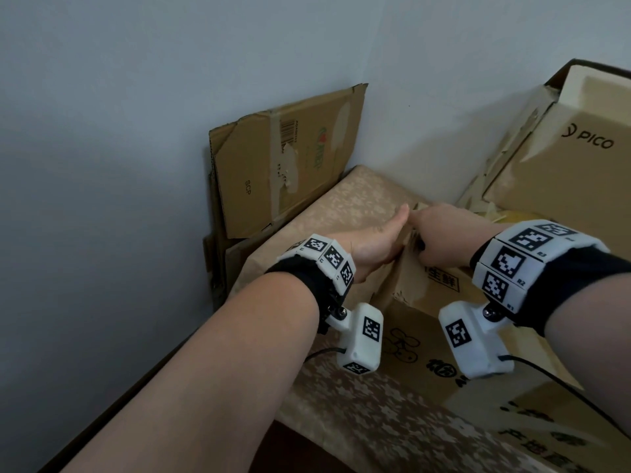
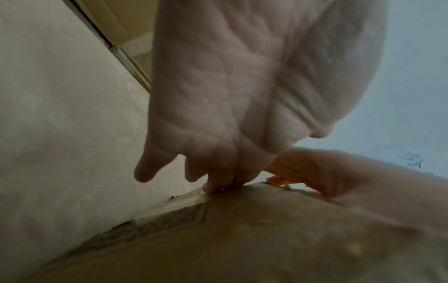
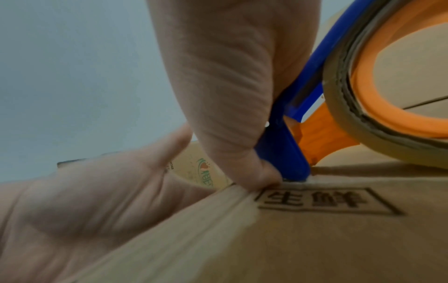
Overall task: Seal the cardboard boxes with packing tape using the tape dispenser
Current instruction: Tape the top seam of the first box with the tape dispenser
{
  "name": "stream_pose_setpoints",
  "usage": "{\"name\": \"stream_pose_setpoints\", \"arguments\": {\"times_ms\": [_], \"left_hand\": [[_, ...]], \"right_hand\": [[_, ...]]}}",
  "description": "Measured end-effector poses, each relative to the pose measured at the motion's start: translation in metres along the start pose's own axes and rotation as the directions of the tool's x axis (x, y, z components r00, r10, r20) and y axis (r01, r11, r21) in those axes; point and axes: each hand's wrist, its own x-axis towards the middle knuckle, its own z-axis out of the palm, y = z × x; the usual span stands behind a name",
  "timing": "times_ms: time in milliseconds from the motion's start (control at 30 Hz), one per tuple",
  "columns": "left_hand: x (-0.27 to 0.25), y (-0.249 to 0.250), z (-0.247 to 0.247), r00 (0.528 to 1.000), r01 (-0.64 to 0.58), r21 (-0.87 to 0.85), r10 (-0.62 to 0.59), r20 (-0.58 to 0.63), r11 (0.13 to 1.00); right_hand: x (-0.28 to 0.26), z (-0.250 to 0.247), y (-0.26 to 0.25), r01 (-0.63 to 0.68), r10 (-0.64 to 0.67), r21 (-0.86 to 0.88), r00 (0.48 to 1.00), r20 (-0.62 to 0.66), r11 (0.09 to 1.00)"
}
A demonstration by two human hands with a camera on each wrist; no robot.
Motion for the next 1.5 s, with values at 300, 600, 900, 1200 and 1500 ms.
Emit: {"name": "stream_pose_setpoints", "arguments": {"times_ms": [300, 600, 900, 1200, 1500], "left_hand": [[-0.001, 0.012, -0.001, 0.977, 0.187, 0.557, -0.096, -0.189, 0.809], [-0.008, 0.039, 0.046, 0.957, 0.272, 0.909, 0.011, -0.29, 0.316], [-0.013, 0.059, 0.075, 0.908, 0.399, 0.907, 0.076, -0.411, 0.132], [0.003, 0.074, 0.105, 0.914, 0.392, 0.913, 0.066, -0.401, 0.116], [0.026, 0.066, 0.132, 0.853, 0.517, 0.854, -0.043, -0.52, -0.061]], "right_hand": [[-0.028, -0.009, 0.045, -0.147, 0.153, 0.044, 0.972, -0.178, 0.988], [-0.054, 0.017, 0.094, -0.184, 0.358, 0.674, 0.925, -0.128, 0.716], [-0.064, 0.033, 0.118, -0.165, 0.416, 0.893, 0.909, -0.028, 0.419], [-0.063, 0.04, 0.137, -0.099, 0.385, 0.949, 0.922, -0.025, 0.299], [-0.065, 0.058, 0.152, -0.003, 0.281, 0.977, 0.958, -0.058, 0.214]]}}
